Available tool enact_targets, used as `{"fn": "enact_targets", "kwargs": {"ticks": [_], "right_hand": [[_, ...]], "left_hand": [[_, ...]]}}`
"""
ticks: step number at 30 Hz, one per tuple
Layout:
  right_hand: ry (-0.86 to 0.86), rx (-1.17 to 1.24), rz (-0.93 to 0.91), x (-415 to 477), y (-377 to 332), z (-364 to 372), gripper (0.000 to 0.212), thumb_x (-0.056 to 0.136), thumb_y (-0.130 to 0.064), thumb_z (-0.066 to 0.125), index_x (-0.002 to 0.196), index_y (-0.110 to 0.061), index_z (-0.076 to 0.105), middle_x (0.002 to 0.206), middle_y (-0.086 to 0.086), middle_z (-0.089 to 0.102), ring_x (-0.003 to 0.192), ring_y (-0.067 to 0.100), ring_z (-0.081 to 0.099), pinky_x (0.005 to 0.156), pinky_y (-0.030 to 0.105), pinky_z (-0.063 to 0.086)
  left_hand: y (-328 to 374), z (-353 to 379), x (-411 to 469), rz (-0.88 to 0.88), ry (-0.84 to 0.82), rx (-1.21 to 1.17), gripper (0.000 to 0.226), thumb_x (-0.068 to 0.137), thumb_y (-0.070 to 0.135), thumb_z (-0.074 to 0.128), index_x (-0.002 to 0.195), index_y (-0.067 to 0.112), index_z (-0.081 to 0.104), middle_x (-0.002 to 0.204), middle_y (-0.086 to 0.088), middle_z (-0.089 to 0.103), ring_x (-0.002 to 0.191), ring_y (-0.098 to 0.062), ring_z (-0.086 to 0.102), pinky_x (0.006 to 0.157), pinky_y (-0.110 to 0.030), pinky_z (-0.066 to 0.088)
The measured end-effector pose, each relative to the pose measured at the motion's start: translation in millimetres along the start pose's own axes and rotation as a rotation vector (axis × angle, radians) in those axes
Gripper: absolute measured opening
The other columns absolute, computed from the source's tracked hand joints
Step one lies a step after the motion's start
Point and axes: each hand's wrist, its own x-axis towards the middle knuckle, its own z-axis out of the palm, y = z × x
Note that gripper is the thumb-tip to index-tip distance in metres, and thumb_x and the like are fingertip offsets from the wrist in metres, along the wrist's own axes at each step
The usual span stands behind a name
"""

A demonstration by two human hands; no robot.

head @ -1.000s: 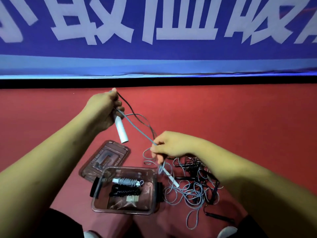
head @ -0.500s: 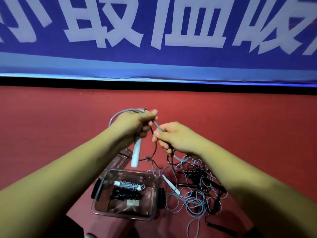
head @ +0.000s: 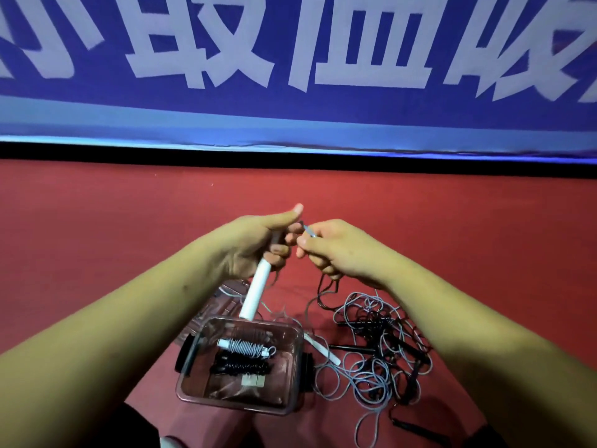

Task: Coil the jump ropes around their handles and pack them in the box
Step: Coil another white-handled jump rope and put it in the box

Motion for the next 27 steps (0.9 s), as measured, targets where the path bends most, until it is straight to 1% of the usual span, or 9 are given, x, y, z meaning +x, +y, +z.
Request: {"fn": "enact_targets", "kwargs": {"ticks": [4, 8, 10, 13, 16, 19, 21, 23, 27], "right_hand": [[-0.049, -0.046, -0.013, -1, 3, -1, 0.022, 0.100, -0.013, 0.049, 0.080, -0.009, 0.057, 0.051, -0.003, 0.045, 0.045, 0.013, 0.039, 0.046, 0.023, 0.036], [-0.084, -0.200, 0.115, -3, 31, -19, 0.021, 0.100, -0.010, 0.048, 0.084, -0.008, 0.062, 0.069, 0.010, 0.065, 0.075, 0.026, 0.062, 0.078, 0.043, 0.049], [-0.065, -0.254, 0.149, -6, 40, -23, 0.023, 0.101, -0.010, 0.044, 0.087, -0.006, 0.062, 0.067, 0.008, 0.064, 0.075, 0.026, 0.065, 0.085, 0.050, 0.052], [0.068, -0.254, -0.008, -5, 27, -20, 0.024, 0.103, -0.013, 0.042, 0.092, -0.008, 0.063, 0.051, -0.004, 0.049, 0.049, 0.016, 0.054, 0.057, 0.035, 0.050], [0.129, -0.220, -0.141, -3, 7, -12, 0.024, 0.102, -0.017, 0.046, 0.090, -0.008, 0.064, 0.049, -0.005, 0.044, 0.043, 0.012, 0.040, 0.046, 0.024, 0.038], [0.042, -0.198, -0.119, -4, 2, -6, 0.024, 0.102, -0.018, 0.048, 0.089, -0.004, 0.062, 0.054, 0.001, 0.049, 0.044, 0.010, 0.047, 0.047, 0.023, 0.043], [-0.011, -0.222, -0.064, -3, 9, -8, 0.020, 0.100, -0.017, 0.050, 0.087, -0.006, 0.062, 0.057, 0.002, 0.056, 0.054, 0.014, 0.060, 0.060, 0.031, 0.050], [-0.052, -0.320, 0.025, -2, 23, -16, 0.018, 0.099, -0.015, 0.051, 0.088, -0.008, 0.063, 0.065, 0.003, 0.066, 0.066, 0.015, 0.065, 0.070, 0.033, 0.047], [0.078, -0.393, 0.064, -3, 41, -28, 0.029, 0.104, -0.018, 0.042, 0.088, -0.005, 0.063, 0.063, 0.007, 0.065, 0.061, 0.023, 0.062, 0.060, 0.027, 0.049]], "left_hand": [[1, 7, 2, 0.202, 0.161, -0.008, 0.027, 0.095, 0.006, 0.053, 0.069, 0.011, 0.050, 0.050, 0.003, 0.040, 0.034, -0.003, 0.026, 0.032, -0.012, 0.019], [26, -24, 3, 0.405, 0.312, -0.233, 0.023, 0.099, 0.004, 0.045, 0.077, 0.011, 0.049, 0.052, 0.003, 0.043, 0.035, -0.002, 0.029, 0.034, -0.012, 0.024], [29, -35, 4, 0.408, 0.376, -0.264, 0.025, 0.101, 0.012, 0.047, 0.076, 0.012, 0.048, 0.056, 0.002, 0.040, 0.035, -0.002, 0.029, 0.034, -0.012, 0.026], [18, -28, 3, 0.161, 0.238, -0.067, 0.035, 0.089, 0.043, 0.060, 0.075, 0.015, 0.046, 0.055, 0.004, 0.036, 0.037, -0.004, 0.025, 0.033, -0.014, 0.023], [3, -4, 2, 0.038, 0.033, 0.105, 0.030, 0.085, 0.041, 0.061, 0.081, 0.012, 0.054, 0.053, 0.005, 0.036, 0.038, -0.004, 0.023, 0.034, -0.014, 0.017], [1, 6, 5, 0.128, 0.050, 0.036, 0.022, 0.096, 0.015, 0.054, 0.074, 0.013, 0.051, 0.051, 0.005, 0.040, 0.034, -0.003, 0.026, 0.033, -0.013, 0.018], [10, -2, 5, 0.244, 0.141, -0.072, 0.022, 0.098, 0.007, 0.048, 0.077, 0.014, 0.049, 0.050, 0.005, 0.043, 0.034, -0.002, 0.028, 0.032, -0.012, 0.021], [24, -17, 4, 0.356, 0.228, -0.207, 0.024, 0.100, 0.006, 0.044, 0.077, 0.013, 0.048, 0.050, 0.005, 0.043, 0.034, -0.001, 0.029, 0.032, -0.011, 0.023], [34, -41, 2, 0.461, 0.274, -0.426, 0.021, 0.101, 0.017, 0.049, 0.080, 0.013, 0.050, 0.055, 0.005, 0.043, 0.037, -0.002, 0.031, 0.036, -0.012, 0.027]]}}
